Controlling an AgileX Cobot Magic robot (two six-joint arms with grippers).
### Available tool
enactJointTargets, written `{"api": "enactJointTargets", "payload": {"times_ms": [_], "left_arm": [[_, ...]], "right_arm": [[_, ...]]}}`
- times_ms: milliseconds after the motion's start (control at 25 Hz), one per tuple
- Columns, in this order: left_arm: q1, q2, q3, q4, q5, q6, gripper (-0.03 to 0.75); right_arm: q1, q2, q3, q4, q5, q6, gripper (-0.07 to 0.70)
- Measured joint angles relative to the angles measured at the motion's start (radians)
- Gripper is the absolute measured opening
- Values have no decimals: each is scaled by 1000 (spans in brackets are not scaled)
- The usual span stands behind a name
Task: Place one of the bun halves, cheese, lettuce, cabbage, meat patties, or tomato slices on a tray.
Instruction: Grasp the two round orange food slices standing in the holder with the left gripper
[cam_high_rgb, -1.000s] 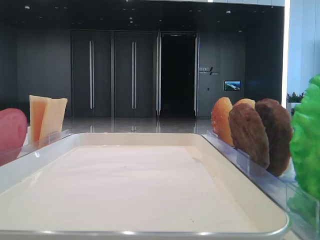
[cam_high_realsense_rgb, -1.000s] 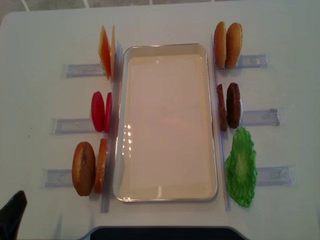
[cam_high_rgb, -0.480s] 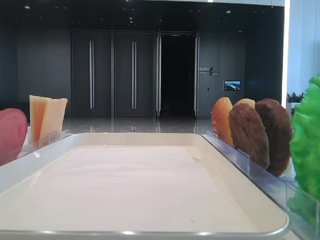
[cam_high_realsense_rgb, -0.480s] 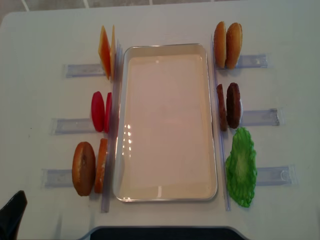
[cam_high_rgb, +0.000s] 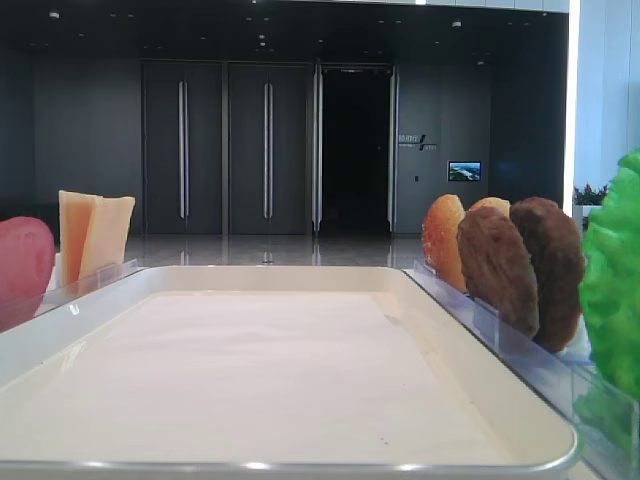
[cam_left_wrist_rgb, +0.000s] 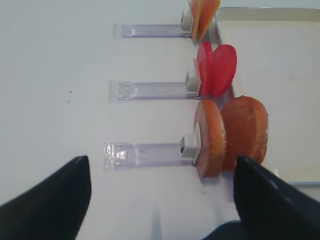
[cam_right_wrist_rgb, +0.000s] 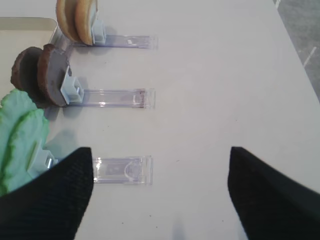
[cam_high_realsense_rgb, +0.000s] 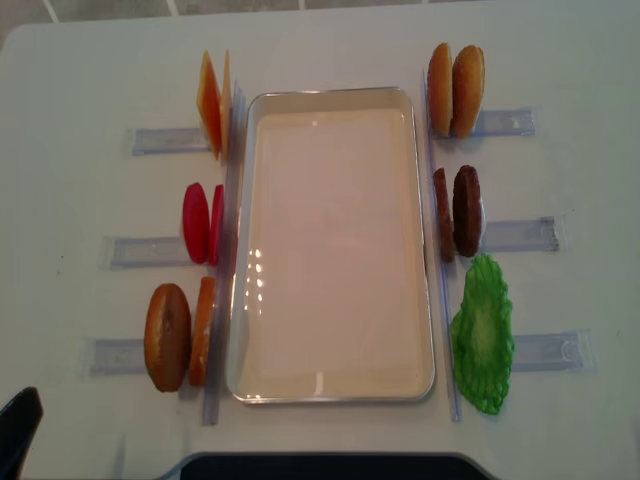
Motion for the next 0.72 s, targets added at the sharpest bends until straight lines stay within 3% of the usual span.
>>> {"api": "enactJointTargets", "payload": {"times_ms": [320,720], "left_arm": [[0,304,-172,43,21,-1,695],[0,736,-313,159,39,-98,695]], "right_arm": [[0,0,0,0,0,0,555],[0,0,0,0,0,0,555]]}}
